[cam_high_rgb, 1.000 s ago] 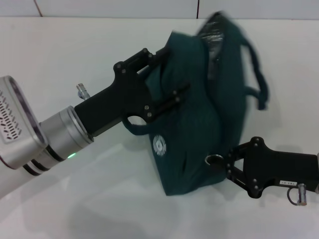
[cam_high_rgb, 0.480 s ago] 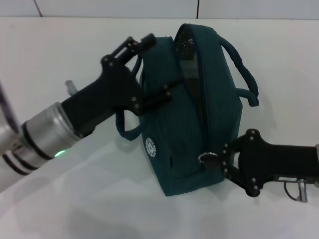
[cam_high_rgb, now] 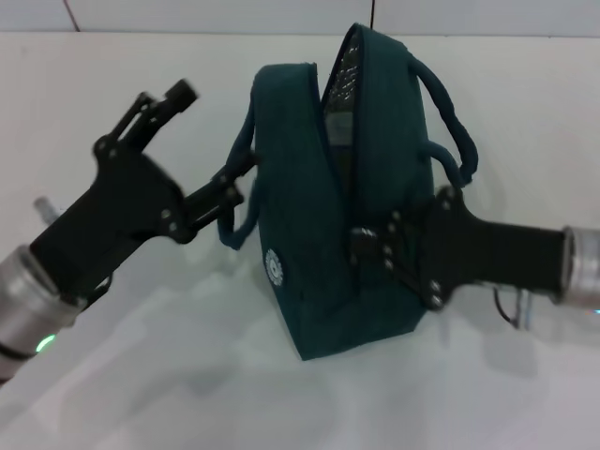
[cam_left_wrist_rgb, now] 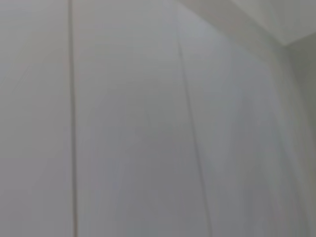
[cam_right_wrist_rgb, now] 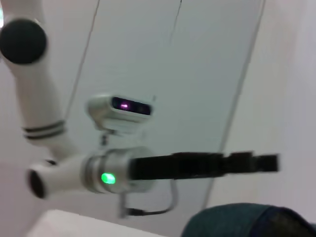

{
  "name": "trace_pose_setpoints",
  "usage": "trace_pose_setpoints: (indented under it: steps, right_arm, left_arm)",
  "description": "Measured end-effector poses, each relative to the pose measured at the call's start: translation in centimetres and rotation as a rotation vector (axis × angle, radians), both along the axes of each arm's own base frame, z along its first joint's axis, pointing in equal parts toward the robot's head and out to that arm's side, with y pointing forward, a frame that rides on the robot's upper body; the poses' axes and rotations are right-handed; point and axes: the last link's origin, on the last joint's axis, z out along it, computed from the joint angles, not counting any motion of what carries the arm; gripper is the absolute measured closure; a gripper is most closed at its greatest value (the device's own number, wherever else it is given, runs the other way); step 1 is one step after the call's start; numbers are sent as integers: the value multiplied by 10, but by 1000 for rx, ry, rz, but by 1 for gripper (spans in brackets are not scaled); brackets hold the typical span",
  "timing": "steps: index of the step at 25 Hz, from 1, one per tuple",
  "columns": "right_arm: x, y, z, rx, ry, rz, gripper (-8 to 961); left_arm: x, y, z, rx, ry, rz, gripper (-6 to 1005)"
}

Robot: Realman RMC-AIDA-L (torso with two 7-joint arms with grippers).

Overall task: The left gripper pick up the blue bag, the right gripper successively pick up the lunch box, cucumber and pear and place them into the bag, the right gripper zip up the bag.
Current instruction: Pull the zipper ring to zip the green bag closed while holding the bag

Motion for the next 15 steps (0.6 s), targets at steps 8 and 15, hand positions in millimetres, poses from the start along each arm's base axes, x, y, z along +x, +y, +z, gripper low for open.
trace_pose_setpoints:
  steps: [8, 15]
  right_arm:
    - [-27, 11, -19, 134, -63, 119, 945]
    - [-34, 16, -11, 217, -2, 130, 945]
  left_arm:
    - [-23, -27, 1, 20, -13, 106, 117]
    - [-36, -43, -1, 5, 1, 160, 117]
